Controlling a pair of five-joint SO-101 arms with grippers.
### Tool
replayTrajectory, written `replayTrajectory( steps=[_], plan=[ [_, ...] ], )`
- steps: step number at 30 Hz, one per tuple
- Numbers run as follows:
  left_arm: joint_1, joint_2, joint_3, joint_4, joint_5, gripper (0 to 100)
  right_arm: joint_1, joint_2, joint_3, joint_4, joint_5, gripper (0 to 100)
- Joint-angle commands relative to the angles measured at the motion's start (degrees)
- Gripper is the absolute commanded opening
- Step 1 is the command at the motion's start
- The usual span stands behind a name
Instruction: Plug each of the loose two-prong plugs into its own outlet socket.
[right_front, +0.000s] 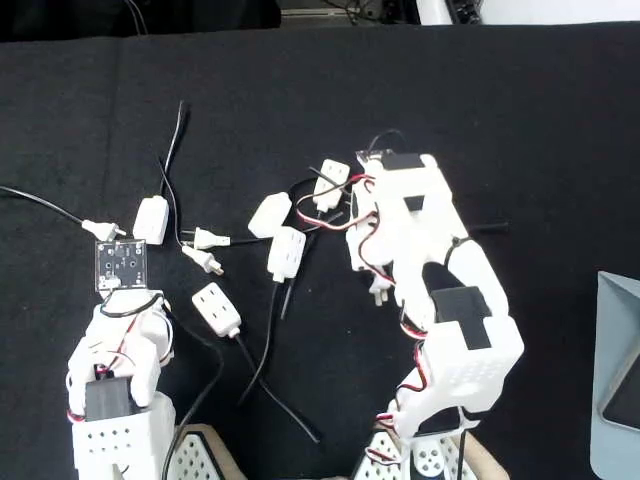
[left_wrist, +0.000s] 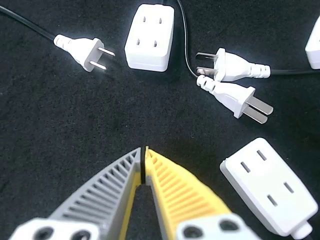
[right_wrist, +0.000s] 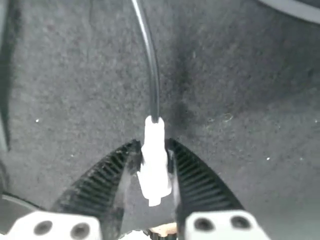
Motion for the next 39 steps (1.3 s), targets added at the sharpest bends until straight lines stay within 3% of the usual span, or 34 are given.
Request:
replayTrajectory(
  steps=[1,8,11,18,30,39],
  plan=[
    [-0.66,-0.44,1.01,-1.32,-0.26,3,-0.88,-0.31,-2.68,0.97,-0.26,8.8],
    [-0.66,-0.44,1.01,-1.32,-0.26,3,-0.88,-0.22,-2.42,1.05,-0.44,8.5],
    [-0.66,-0.44,1.01,-1.32,-0.26,3,-0.88,0.13,-2.68,0.79,-0.35,1.1],
    [-0.66,-0.44,1.01,-1.23,-0.26,3,-0.97,-1.19,-2.68,2.81,-0.26,1.1],
    [-0.66,-0.44,-3.82,-1.67,-0.26,3,-2.73,-30.02,6.64,2.99,4.84,1.1],
    [-0.04,-0.26,-11.21,-16.35,0.26,3,-11.69,-52.35,17.89,-2.90,4.84,1.1]
  ],
)
